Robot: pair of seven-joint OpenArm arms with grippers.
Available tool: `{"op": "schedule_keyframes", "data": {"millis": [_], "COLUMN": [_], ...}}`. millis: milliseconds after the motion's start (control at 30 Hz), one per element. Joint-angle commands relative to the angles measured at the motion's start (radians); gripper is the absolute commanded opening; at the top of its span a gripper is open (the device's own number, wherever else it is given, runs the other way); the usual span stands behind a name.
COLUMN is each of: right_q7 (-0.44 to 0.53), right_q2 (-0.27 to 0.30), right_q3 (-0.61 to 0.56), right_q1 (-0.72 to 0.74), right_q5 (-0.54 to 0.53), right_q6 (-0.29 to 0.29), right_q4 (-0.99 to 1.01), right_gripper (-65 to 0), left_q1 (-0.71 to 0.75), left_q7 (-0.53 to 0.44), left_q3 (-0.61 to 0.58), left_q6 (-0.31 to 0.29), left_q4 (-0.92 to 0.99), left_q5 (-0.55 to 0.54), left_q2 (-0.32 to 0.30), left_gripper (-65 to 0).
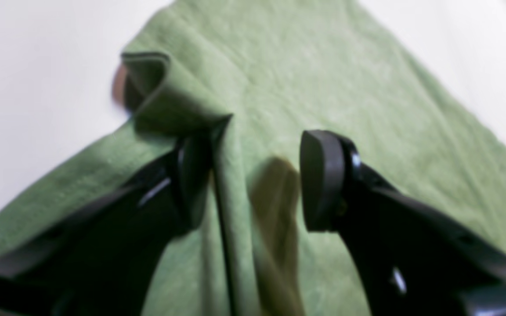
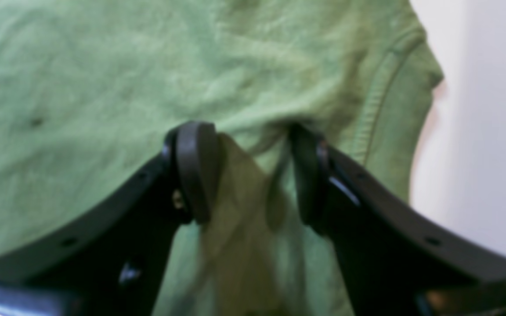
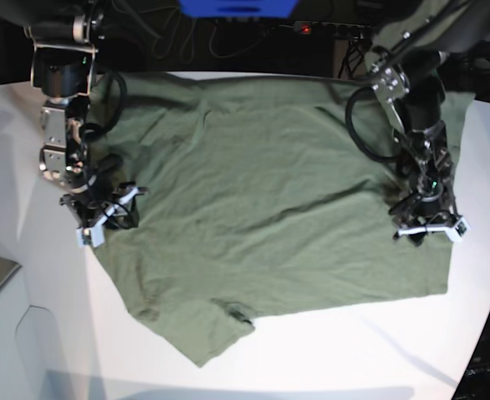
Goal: Layout the t-shirt on the table in an organized manner, then fold the t-shirt properly
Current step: 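Release and move both grippers to grasp the t-shirt's shoulder edge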
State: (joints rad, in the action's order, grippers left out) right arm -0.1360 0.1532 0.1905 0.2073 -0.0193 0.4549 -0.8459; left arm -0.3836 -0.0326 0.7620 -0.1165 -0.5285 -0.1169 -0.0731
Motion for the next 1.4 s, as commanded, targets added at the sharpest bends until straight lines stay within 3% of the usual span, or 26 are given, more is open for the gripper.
{"op": "schedule_keyframes", "data": {"millis": [0, 133, 233, 400, 533, 667, 800, 1000, 1067, 1167, 1367], "right_q7": [-0.061, -0.06, -0.049, 0.019, 0.111, 0.14, 0.178, 0.166, 0.135, -0.003, -0.264], "right_q2": [0.01, 0.039, 0.055, 0.079, 0.09, 0.115, 0.124, 0.081, 0.075, 0.024, -0.014], "right_q3": [0.004, 0.01, 0.01, 0.011, 0.01, 0.013, 0.103, 0.152, 0.146, 0.134, 0.139], "right_q1": [0.027, 0.125, 0.191, 0.232, 0.232, 0.228, 0.16, -0.021, -0.107, -0.203, -0.271], "right_q5": [0.026, 0.026, 0.026, 0.026, 0.026, 0.022, 0.022, 0.022, 0.022, 0.022, 0.025], "right_q6": [-0.008, -0.009, -0.012, -0.187, -0.204, -0.232, -0.244, -0.241, -0.239, -0.233, -0.072], "right_q4": [0.037, 0.158, 0.228, 0.261, 0.256, 0.254, 0.138, -0.195, -0.321, -0.504, -0.643], "right_gripper": [-36.6, -36.6, -36.6, -36.5, -36.5, -36.5, -36.5, -36.5, -36.5, -36.5, -36.5], "left_q1": [-0.025, -0.16, -0.228, -0.303, -0.318, -0.26, -0.16, 0.064, 0.148, 0.275, 0.387], "left_q7": [0.087, -0.046, -0.074, -0.072, -0.072, -0.065, 0.058, 0.328, 0.42, 0.481, 0.477], "left_q3": [-0.002, -0.003, -0.003, -0.089, -0.146, -0.146, -0.144, -0.149, -0.149, -0.147, -0.146], "left_q6": [0.021, 0.021, 0.021, 0.021, 0.021, 0.021, 0.021, 0.021, 0.021, 0.021, 0.021], "left_q4": [0.086, 0.282, 0.304, 0.304, 0.278, 0.181, -0.017, -0.466, -0.611, -0.735, -0.694], "left_q5": [-0.002, 0.0, 0.0, -0.01, -0.011, -0.013, -0.033, -0.192, -0.243, -0.303, -0.313], "left_q2": [-0.008, -0.038, -0.034, -0.027, 0.003, 0.011, 0.02, 0.032, 0.032, 0.031, 0.02], "left_gripper": [-32.3, -32.2, -32.2, -32.2, -32.2, -32.2, -32.2, -32.2, -32.2, -32.2, -32.2]}}
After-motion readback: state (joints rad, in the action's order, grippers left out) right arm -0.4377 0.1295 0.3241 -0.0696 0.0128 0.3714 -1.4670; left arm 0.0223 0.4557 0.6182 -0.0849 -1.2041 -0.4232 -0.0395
